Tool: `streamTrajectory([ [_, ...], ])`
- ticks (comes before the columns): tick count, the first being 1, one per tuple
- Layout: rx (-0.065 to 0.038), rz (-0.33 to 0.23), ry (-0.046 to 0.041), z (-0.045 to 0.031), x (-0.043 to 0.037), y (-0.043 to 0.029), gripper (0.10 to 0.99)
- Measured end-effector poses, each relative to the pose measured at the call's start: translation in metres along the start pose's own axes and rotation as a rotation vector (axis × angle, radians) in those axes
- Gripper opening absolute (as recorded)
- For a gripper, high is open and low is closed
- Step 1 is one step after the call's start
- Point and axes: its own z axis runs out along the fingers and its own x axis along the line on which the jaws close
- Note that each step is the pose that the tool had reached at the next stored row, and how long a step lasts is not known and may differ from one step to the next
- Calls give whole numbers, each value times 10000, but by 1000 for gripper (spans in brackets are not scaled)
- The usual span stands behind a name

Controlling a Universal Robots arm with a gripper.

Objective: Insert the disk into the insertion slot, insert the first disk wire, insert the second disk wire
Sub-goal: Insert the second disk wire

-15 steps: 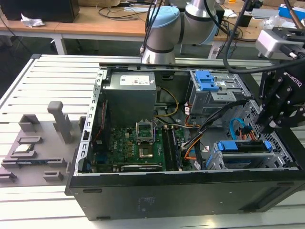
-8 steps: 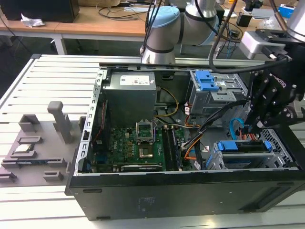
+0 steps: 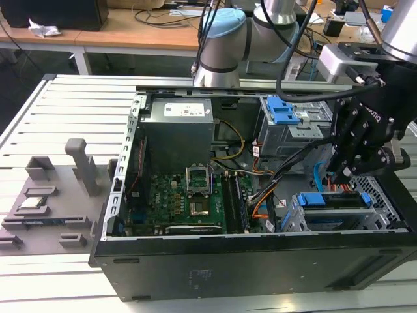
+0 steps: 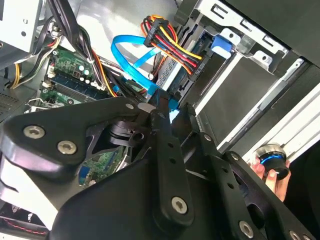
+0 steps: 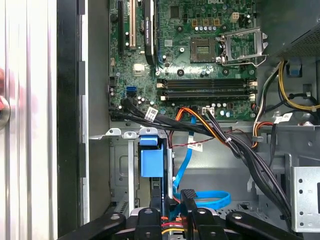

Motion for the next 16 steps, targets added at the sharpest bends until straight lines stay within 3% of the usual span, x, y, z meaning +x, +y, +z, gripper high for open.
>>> streamTrajectory([
  [3, 0, 1, 0, 0, 0, 0, 286],
  [5, 0, 0, 0, 0, 0, 0, 161],
  [10, 0, 2, 7, 3, 26, 0, 161],
  [12, 0, 2, 11, 39, 94, -3, 161],
  [16, 0, -9, 8, 128, 93, -33, 161],
])
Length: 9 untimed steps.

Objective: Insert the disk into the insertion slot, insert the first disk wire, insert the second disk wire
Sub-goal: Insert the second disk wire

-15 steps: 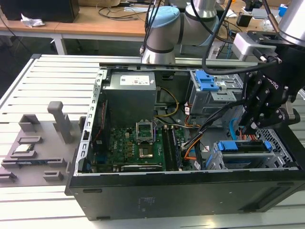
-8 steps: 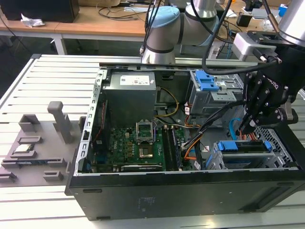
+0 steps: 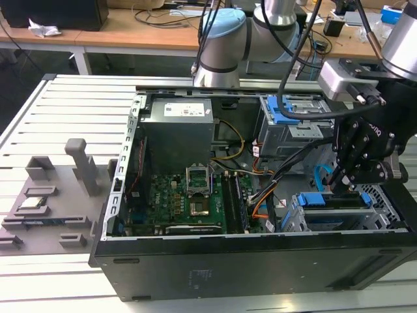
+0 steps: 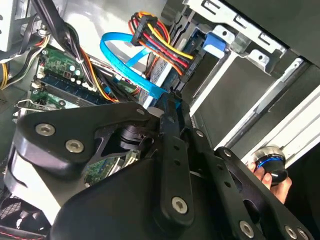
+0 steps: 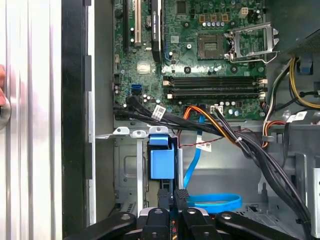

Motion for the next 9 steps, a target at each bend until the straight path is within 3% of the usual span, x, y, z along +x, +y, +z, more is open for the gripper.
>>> streamTrajectory([
  [9, 0, 1, 2, 91, -6, -59, 161],
])
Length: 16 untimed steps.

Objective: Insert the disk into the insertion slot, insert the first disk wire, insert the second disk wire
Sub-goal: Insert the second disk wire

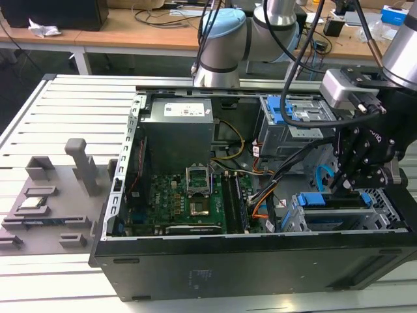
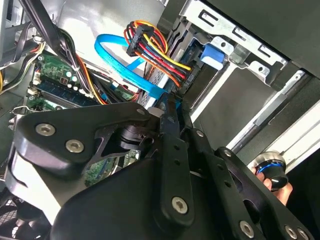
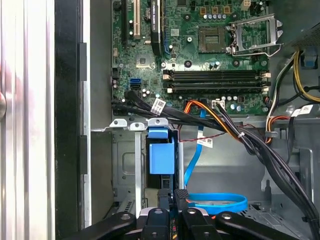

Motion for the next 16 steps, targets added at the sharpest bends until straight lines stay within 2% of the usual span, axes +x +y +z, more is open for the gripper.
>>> streamTrajectory([
  [6, 0, 0, 3, 27, -1, -3, 161],
  [7, 2, -1, -19, 41, -2, -4, 161],
  [16, 0, 0, 9, 51, -2, -4, 161],
])
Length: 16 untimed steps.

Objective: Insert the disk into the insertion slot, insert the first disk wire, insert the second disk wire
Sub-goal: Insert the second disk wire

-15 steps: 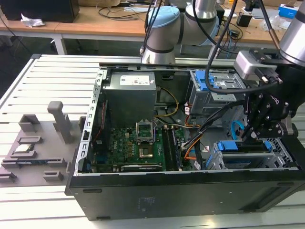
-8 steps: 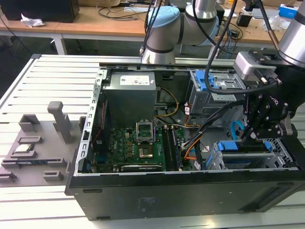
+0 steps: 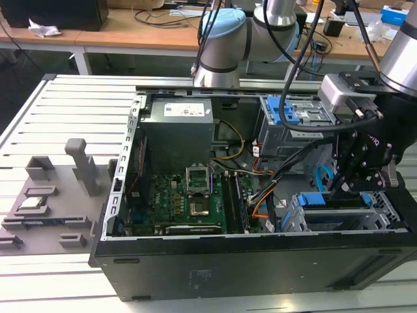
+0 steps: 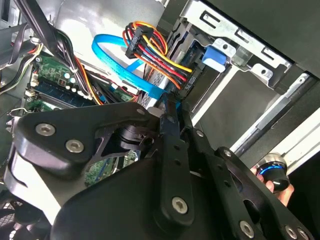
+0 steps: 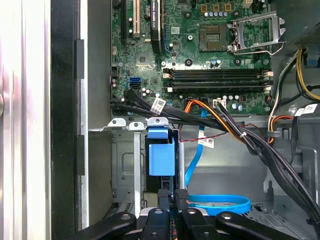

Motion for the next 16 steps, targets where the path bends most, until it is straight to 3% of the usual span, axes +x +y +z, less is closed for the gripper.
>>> streamTrajectory([
  [2, 1, -1, -1, 1, 0, 0, 173],
  [3, 1, -1, -1, 1, 0, 0, 235],
  [6, 1, 0, -1, -16, 0, 1, 235],
  [13, 0, 0, 0, -242, -35, 11, 235],
  [16, 0, 0, 0, -342, -89, 16, 220],
])
